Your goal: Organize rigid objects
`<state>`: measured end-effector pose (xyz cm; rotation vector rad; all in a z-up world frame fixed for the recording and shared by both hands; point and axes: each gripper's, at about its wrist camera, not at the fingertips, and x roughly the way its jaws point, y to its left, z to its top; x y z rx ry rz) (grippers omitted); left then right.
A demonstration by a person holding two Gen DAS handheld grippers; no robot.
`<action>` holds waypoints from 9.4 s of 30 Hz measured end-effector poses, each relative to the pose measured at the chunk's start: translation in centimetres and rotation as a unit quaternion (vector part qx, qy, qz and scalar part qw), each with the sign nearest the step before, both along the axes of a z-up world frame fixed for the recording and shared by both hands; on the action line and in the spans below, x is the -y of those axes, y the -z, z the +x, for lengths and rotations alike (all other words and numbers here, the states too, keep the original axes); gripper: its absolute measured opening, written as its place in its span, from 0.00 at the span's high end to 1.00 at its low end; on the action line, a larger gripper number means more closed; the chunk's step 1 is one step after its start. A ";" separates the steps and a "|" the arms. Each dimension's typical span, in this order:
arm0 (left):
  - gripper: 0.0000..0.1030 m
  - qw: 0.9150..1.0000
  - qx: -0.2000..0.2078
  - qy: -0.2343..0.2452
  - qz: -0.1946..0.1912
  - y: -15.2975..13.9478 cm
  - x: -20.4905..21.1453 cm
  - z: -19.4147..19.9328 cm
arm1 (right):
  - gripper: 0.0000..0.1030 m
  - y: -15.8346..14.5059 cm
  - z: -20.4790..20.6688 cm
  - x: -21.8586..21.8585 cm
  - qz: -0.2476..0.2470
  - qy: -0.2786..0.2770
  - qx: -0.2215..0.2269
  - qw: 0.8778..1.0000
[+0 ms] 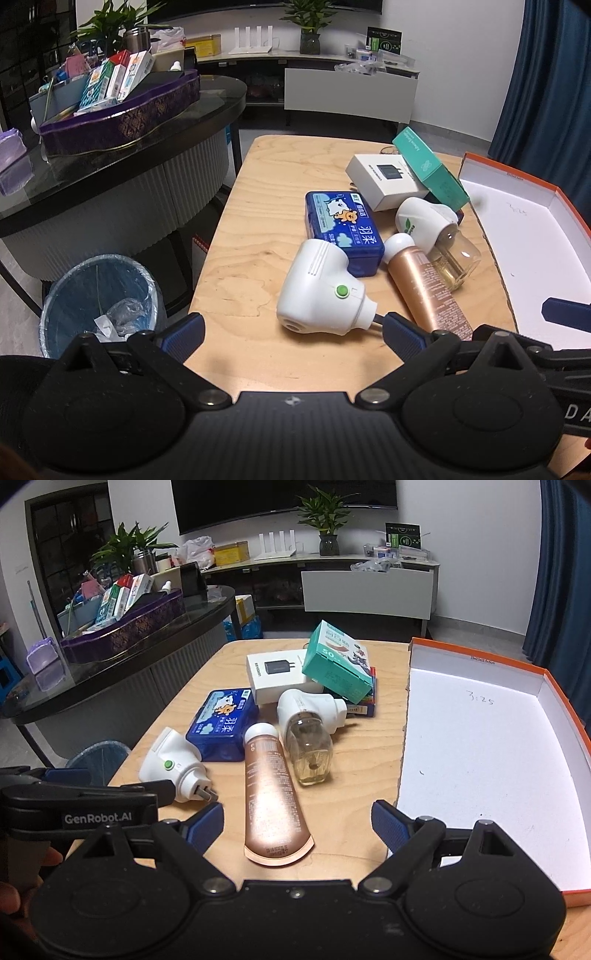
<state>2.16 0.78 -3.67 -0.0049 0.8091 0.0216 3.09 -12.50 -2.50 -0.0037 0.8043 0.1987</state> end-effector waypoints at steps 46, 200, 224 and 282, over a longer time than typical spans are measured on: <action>0.00 1.000 -0.011 0.011 0.010 1.2 0.3 1.4 | 0.01 0.6 1.2 0.1 0.014 0.001 -0.013 1.000; 0.24 0.975 0.061 0.203 -0.063 -4.3 18.5 12.2 | 0.20 -3.8 14.1 22.0 -0.019 0.148 0.013 0.989; 0.24 0.975 0.062 0.203 -0.065 -3.9 18.2 12.2 | 0.20 -3.9 14.0 21.6 -0.018 0.142 0.014 0.990; 0.24 0.977 0.053 0.196 -0.062 -3.0 18.3 13.1 | 0.20 -3.1 15.7 22.0 -0.018 0.138 0.006 0.990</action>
